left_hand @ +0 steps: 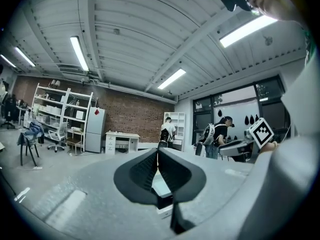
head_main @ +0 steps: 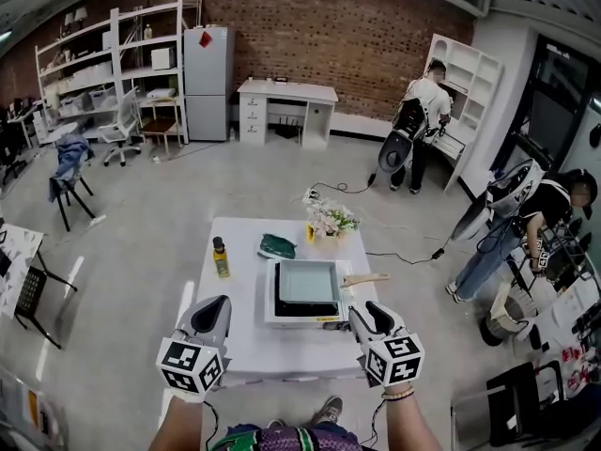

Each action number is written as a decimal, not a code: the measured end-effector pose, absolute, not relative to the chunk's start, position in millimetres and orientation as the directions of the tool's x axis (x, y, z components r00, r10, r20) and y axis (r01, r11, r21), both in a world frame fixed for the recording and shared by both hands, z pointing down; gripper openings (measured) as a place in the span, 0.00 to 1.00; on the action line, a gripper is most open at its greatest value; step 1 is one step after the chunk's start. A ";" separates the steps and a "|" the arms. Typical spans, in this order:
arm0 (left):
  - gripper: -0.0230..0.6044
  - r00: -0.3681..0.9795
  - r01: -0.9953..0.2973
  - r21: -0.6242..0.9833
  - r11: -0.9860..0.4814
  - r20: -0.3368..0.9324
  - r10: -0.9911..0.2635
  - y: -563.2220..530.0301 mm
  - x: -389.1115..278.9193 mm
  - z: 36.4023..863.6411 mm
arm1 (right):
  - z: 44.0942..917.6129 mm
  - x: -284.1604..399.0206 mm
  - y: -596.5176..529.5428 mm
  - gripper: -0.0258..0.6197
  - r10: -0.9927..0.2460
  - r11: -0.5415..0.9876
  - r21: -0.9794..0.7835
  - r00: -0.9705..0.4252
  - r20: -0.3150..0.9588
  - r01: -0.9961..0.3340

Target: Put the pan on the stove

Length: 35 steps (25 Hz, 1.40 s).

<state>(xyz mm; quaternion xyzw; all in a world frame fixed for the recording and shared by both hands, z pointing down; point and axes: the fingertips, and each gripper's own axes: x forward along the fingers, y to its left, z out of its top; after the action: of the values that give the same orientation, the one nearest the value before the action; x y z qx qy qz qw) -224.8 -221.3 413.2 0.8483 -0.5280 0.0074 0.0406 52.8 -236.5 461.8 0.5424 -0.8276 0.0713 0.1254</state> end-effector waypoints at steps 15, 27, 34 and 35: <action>0.07 0.473 -0.880 0.063 -0.471 0.013 -0.881 -215.4 -181.3 388.3 | 399.9 75.6 -232.1 0.28 -0.921 0.360 -0.025 -0.360 0.148 -0.933; 0.07 0.443 -0.895 0.047 -0.444 -0.023 -0.896 -200.1 -145.7 368.2 | 376.6 94.0 -225.7 0.25 -0.915 0.396 0.006 -0.394 0.082 -0.918; 0.07 0.429 -0.902 0.034 -0.429 -0.026 -0.903 -196.1 -142.3 367.1 | 382.4 104.9 -220.9 0.19 -0.918 0.389 -0.010 -0.389 0.076 -0.921; 0.07 0.431 -0.901 0.033 -0.432 -0.025 -0.902 -196.2 -139.8 367.7 | 383.7 106.7 -220.2 0.17 -0.918 0.389 -0.009 -0.388 0.077 -0.921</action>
<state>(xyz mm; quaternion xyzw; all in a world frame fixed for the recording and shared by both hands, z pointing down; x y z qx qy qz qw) -139.8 -196.2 367.7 0.8459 -0.5329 -0.0193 0.0074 106.7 -220.2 383.7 0.5523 -0.8327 0.0252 0.0296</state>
